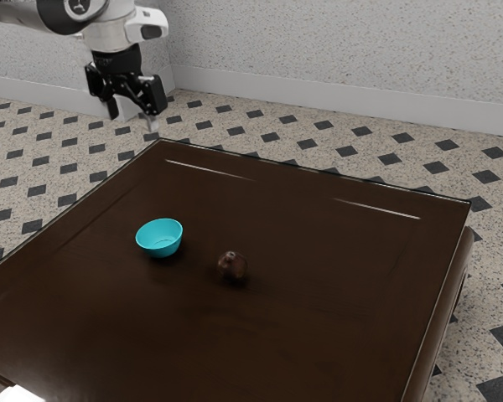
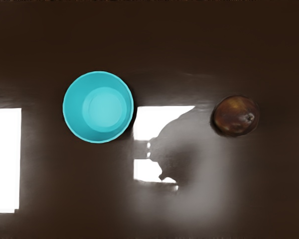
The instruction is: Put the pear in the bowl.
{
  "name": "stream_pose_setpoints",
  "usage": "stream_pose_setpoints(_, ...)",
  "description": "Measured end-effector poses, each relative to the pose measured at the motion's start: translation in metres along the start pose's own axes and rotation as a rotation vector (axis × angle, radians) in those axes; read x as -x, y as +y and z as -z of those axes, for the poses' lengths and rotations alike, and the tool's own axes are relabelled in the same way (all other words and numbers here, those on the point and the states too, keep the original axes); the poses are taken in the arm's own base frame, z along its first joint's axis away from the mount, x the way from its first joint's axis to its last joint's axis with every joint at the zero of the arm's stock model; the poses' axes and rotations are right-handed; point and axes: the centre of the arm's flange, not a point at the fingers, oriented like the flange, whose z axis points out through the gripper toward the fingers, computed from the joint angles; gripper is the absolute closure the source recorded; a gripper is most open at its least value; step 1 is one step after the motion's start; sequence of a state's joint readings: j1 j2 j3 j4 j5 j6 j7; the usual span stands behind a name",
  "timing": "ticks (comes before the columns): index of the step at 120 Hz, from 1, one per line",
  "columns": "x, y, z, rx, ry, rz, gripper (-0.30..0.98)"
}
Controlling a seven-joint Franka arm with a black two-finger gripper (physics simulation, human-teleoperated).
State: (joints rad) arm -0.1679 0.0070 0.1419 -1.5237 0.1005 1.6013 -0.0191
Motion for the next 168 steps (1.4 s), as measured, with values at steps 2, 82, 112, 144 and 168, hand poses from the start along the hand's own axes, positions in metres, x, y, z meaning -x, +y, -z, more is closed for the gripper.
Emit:
stream_pose_setpoints(2, 0.0, 0.001, 0.0, -0.001, 0.001, -0.001, 0.0)
stream_pose_setpoints(82, -0.098, 0.113, -0.341, 0.129, -0.248, -0.004, 0.0)
stream_pose_setpoints(112, -0.102, 0.122, -0.372, 0.157, -0.16, -0.042, 0.0)
stream_pose_setpoints(144, -0.097, 0.109, -0.362, 0.166, -0.197, -0.048, 0.0)
stream_pose_setpoints(168, -0.085, 0.112, -0.38, 0.178, -0.271, -0.045, 0.0)
